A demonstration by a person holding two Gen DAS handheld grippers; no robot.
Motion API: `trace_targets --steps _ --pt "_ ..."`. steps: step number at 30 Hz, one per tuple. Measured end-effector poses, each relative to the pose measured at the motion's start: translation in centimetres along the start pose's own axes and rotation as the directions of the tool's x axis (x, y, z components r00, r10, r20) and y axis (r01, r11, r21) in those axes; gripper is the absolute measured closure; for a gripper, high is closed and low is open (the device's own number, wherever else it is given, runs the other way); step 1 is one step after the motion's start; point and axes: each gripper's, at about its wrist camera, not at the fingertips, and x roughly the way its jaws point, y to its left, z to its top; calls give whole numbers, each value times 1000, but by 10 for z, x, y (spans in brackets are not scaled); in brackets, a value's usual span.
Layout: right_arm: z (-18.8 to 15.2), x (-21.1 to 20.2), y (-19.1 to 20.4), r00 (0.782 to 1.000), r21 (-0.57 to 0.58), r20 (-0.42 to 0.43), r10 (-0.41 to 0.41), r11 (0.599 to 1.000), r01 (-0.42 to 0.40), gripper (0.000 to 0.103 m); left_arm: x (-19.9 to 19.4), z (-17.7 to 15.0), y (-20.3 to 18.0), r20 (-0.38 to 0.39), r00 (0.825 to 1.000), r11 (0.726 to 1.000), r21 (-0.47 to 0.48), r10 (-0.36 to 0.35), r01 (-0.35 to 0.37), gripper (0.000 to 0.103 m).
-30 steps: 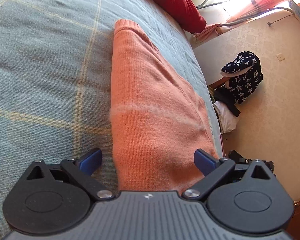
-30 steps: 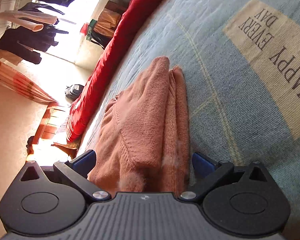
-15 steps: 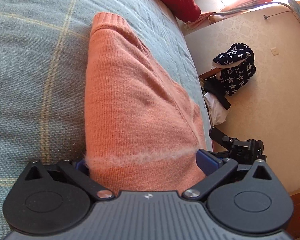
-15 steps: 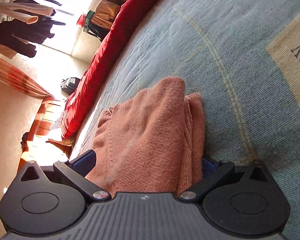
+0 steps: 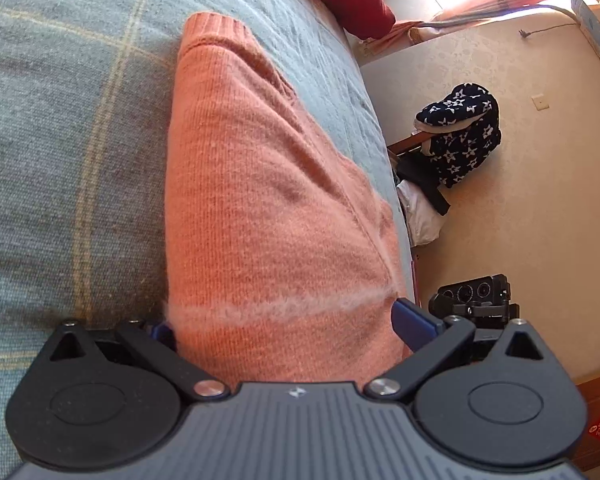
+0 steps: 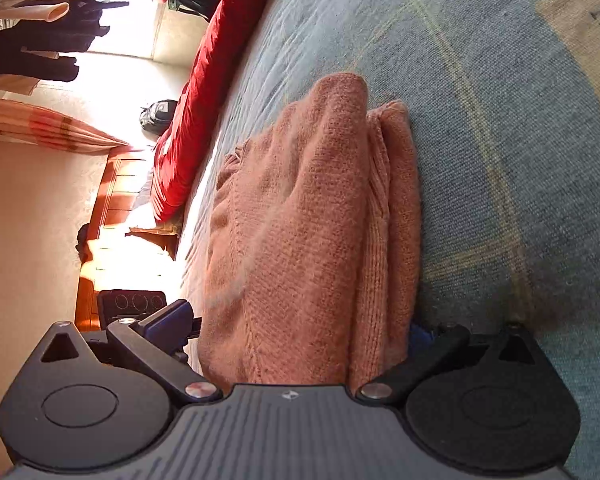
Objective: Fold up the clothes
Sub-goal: 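Hold the sweater end with both tools and lift it off the bed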
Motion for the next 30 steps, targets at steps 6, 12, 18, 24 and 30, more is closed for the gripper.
trace_targets --steps 6,12,18,24,30 --pt "4 -8 -11 993 -25 -41 111 993 -113 0 -3 -1 10 -8 999 999 22 -40 40 4" --pt "4 -7 -4 997 -66 -35 67 995 -69 0 1 2 9 -16 1000 999 48 -19 20 5" --pt "8 -7 -6 994 -84 -66 82 993 -88 1 -4 -2 14 -11 1000 996 84 -25 26 7" --pt "5 -15 -20 998 -82 -29 52 995 -54 40 -7 0 20 -4 1000 996 84 -10 11 25" --pt "2 -15 -23 998 -79 5 59 995 -59 45 -7 1 22 9 1000 997 79 -7 6 29"
